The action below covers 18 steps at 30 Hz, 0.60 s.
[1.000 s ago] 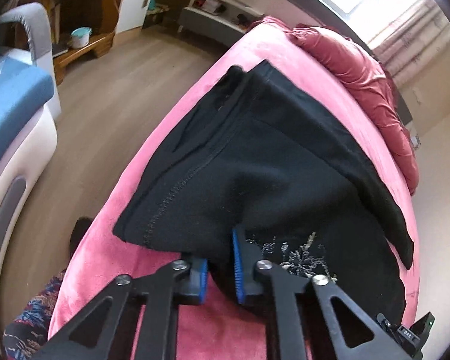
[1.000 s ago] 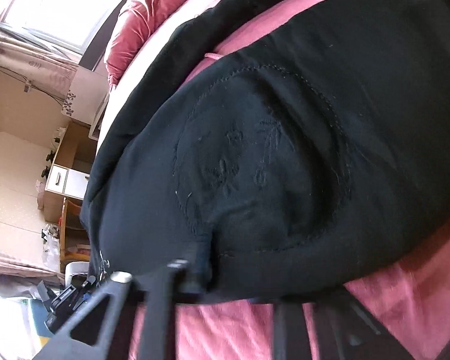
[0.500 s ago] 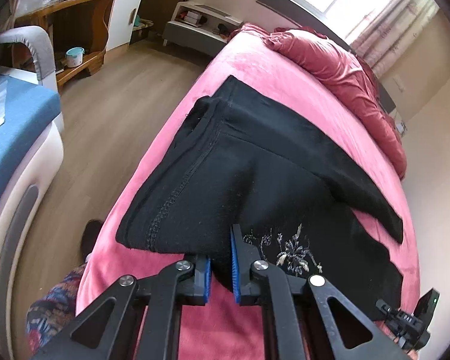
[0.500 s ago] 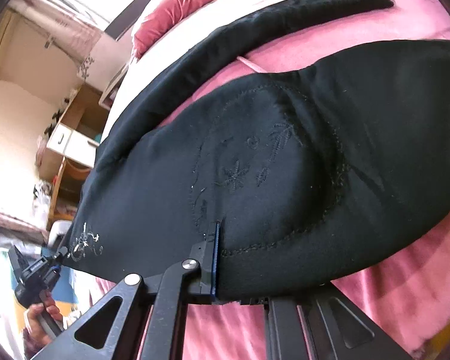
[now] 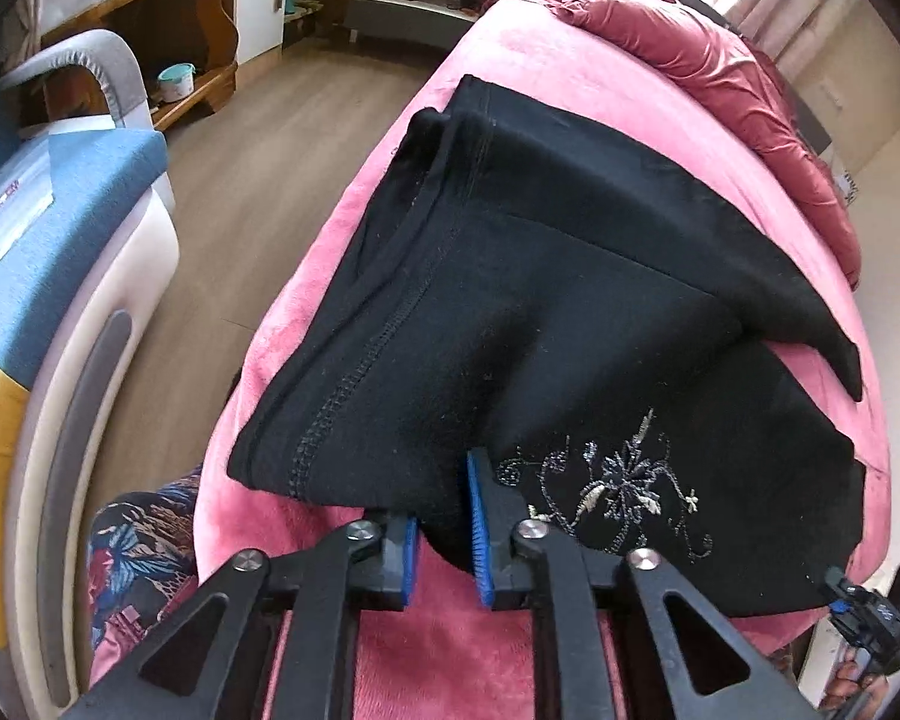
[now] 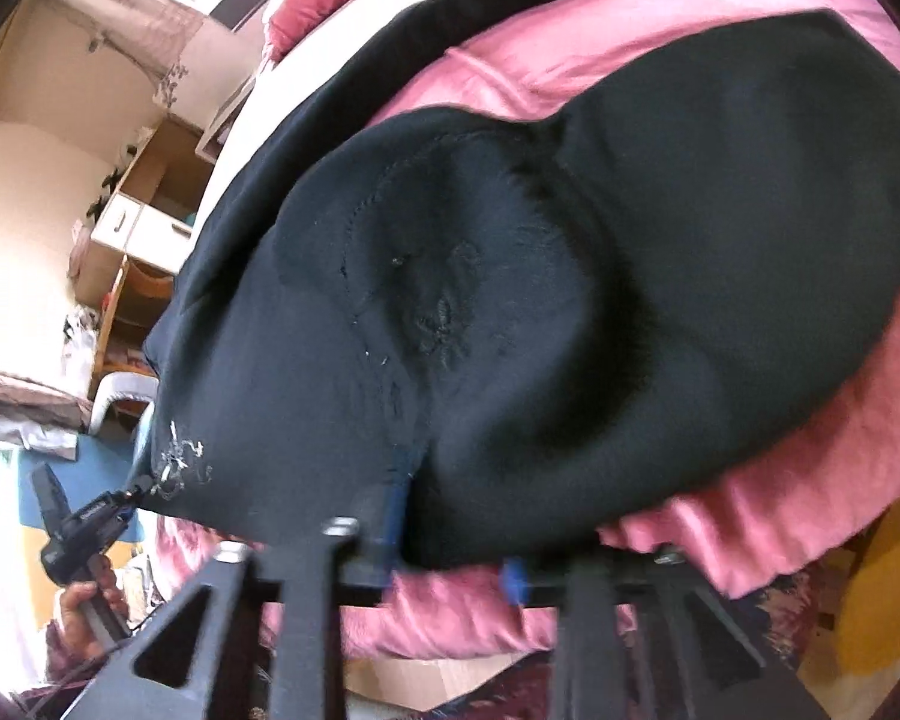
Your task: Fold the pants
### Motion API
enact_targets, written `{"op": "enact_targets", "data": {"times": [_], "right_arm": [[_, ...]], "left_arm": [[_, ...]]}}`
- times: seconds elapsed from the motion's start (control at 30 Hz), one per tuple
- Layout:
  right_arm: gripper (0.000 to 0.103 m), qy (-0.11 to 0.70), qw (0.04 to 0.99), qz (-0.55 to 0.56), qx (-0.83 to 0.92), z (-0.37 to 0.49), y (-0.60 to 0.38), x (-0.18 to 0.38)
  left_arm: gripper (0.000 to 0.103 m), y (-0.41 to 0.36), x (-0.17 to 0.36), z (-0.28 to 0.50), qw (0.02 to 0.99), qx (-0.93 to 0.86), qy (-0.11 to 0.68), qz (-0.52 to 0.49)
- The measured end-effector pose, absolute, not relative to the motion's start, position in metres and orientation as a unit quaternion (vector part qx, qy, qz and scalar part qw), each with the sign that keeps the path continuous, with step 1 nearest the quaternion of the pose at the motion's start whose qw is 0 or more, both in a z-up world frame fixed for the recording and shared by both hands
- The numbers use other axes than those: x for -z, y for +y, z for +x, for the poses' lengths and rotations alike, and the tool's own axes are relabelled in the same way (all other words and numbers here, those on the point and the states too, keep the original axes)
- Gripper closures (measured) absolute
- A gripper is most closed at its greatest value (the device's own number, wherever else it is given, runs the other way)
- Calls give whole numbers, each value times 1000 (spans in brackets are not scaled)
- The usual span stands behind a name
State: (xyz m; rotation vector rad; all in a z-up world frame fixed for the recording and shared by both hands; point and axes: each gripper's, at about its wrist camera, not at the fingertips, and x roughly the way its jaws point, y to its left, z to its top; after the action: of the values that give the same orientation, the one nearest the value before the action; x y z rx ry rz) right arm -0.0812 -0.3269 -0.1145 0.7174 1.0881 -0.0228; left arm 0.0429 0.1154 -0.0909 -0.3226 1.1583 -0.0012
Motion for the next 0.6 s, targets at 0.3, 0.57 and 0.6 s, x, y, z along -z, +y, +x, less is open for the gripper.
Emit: {"op": "enact_targets", "data": {"times": [0.3, 0.57, 0.6], "right_arm": [[60, 402, 801, 386, 217, -128, -448, 97], [86, 392, 778, 386, 304, -82, -501, 118], [96, 395, 779, 371, 314, -80, -502, 116]], "left_arm": [[78, 120, 87, 20, 822, -10, 553, -134], [77, 123, 66, 13, 834, -20, 539, -120], [77, 123, 63, 12, 835, -21, 537, -117]]}}
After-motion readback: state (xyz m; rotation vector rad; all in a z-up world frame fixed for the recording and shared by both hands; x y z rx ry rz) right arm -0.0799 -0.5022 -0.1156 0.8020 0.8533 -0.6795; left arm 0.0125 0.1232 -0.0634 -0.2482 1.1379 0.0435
